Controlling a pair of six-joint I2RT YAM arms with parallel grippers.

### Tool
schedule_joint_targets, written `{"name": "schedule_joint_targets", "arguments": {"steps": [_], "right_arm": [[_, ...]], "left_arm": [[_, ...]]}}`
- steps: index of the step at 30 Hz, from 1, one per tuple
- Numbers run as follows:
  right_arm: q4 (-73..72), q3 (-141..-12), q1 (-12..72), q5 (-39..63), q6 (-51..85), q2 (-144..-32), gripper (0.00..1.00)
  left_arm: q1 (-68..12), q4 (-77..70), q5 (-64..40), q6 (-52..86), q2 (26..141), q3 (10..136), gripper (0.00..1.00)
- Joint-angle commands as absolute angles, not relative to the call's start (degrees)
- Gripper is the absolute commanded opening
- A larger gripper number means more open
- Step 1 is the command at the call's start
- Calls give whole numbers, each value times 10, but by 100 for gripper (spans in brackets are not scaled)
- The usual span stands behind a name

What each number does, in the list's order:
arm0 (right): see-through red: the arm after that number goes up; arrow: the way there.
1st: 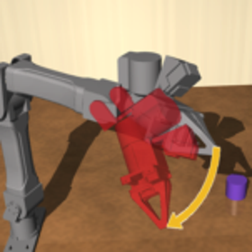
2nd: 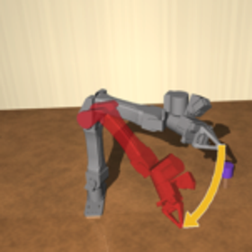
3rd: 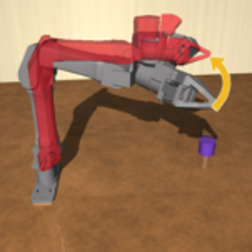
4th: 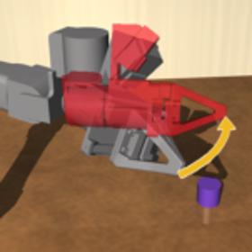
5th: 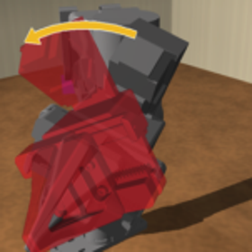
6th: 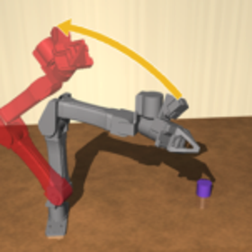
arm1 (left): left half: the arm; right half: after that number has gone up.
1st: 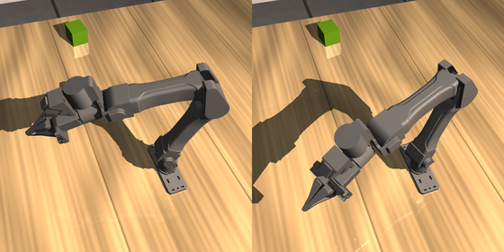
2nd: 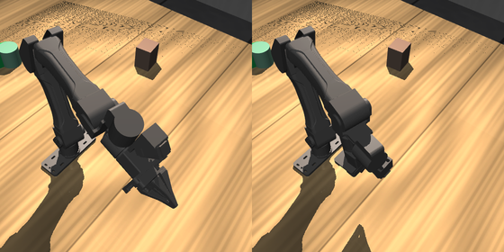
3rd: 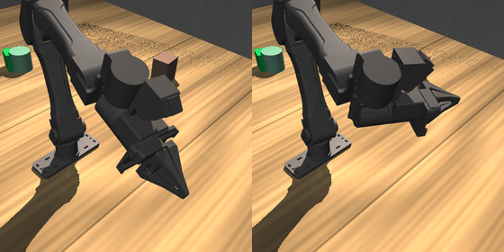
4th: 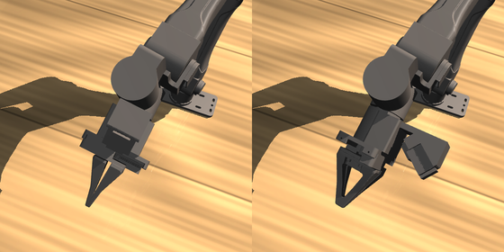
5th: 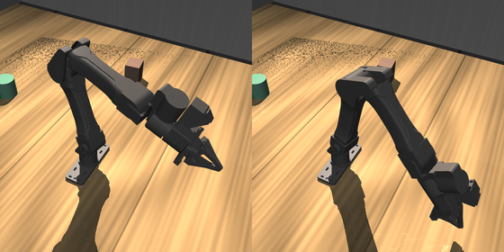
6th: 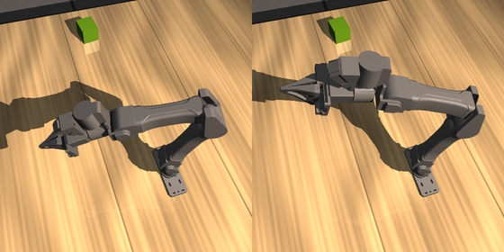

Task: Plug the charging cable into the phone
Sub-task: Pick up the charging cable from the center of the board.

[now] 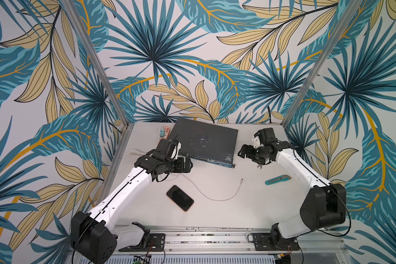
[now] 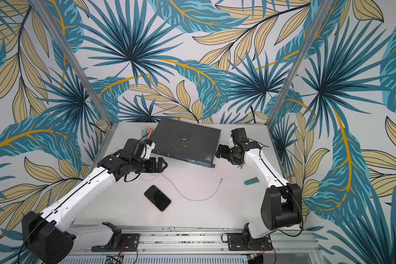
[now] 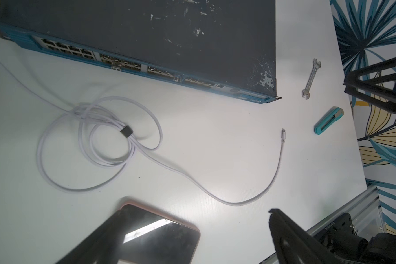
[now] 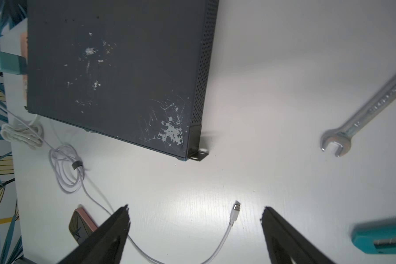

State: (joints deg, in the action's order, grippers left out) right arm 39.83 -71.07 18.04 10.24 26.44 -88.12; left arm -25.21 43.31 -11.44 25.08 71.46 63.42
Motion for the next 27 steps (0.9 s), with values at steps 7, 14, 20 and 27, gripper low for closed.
{"name": "schedule_joint_targets", "arguments": {"steps": [7, 14, 20, 27], "right_arm": [[419, -581, 261, 16, 408, -837, 89], [367, -488, 284, 21, 471, -816, 72], [348, -478, 303, 9, 482, -847, 65], [355, -487, 311, -10, 487, -889, 58]], "left_arm": [[-254, 447, -93, 251, 679, 604, 100], [-254, 454, -102, 249, 672, 599, 100], [-254, 476, -98, 235, 660, 603, 100], [-254, 491, -90, 226, 643, 601, 100]]}}
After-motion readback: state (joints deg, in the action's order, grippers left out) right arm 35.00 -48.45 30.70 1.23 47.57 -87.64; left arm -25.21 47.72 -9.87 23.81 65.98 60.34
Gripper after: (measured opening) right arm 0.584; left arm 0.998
